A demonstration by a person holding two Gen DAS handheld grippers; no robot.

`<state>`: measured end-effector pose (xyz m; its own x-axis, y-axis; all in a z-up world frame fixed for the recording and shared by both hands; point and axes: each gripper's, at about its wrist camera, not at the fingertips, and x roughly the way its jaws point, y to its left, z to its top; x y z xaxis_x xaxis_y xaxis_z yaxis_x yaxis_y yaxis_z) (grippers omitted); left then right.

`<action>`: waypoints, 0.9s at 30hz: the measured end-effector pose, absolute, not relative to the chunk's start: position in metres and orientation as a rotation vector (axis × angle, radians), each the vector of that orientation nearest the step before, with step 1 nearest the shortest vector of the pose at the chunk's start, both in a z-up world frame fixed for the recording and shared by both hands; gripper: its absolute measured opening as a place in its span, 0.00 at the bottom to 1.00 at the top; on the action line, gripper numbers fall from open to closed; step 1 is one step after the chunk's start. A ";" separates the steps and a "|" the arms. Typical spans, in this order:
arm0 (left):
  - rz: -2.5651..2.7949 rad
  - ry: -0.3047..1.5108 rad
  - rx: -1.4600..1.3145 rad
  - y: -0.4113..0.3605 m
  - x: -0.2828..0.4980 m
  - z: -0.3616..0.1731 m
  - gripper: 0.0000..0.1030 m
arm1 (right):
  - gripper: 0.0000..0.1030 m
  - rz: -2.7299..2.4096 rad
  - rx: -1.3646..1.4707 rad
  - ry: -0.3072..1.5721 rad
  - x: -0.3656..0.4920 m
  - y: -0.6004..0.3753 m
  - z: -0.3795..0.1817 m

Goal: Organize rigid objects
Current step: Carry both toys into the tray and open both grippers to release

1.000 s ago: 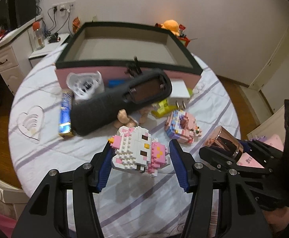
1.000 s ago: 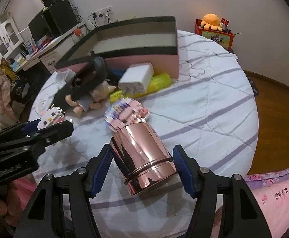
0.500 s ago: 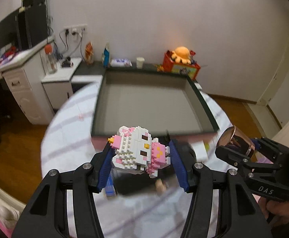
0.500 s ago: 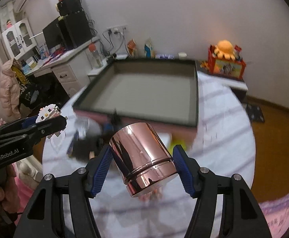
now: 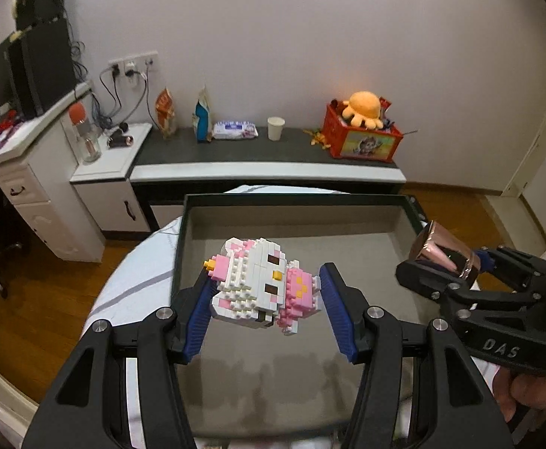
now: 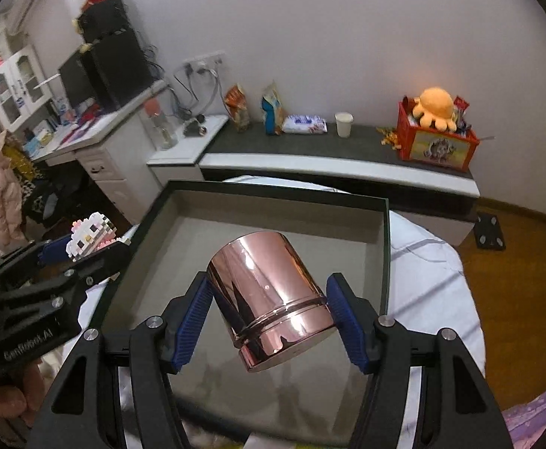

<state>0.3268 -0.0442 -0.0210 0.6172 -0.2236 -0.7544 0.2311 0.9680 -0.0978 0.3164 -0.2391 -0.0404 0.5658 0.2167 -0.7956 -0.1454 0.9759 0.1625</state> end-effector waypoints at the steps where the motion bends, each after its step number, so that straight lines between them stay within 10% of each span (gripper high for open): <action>1: -0.262 0.878 0.011 -0.046 0.333 -0.026 0.55 | 0.63 0.209 0.086 0.962 0.324 -0.240 -0.045; 18: -0.260 1.029 0.052 -0.065 0.379 -0.087 0.57 | 0.63 0.127 -0.042 1.128 0.369 -0.234 -0.101; 22: -0.234 1.031 0.065 -0.063 0.379 -0.086 0.94 | 0.68 0.112 -0.079 1.128 0.366 -0.230 -0.100; 27: -0.240 1.026 0.077 -0.061 0.370 -0.078 0.99 | 0.81 0.094 -0.102 1.133 0.360 -0.228 -0.095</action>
<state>0.3702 -0.0614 -0.0777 0.4947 -0.1616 -0.8539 0.2333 0.9712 -0.0486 0.3597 -0.2283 -0.0946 0.4213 0.0232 -0.9066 -0.1270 0.9913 -0.0337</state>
